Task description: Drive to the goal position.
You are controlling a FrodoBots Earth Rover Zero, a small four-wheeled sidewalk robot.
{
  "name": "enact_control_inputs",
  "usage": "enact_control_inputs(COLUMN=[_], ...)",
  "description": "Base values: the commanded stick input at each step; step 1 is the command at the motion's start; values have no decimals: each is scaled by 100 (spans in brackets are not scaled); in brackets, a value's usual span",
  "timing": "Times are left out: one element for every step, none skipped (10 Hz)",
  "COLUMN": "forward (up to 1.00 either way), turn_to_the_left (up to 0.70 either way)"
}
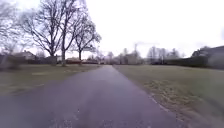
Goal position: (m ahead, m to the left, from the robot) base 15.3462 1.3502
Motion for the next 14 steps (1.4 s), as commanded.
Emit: enact_control_inputs(forward=[100,100,100,100,100,100,100,100,100,100,100,100,100,100], turn_to_the_left=[0,0,0,0,0,0,0,0,0,0,0,0,0,0])
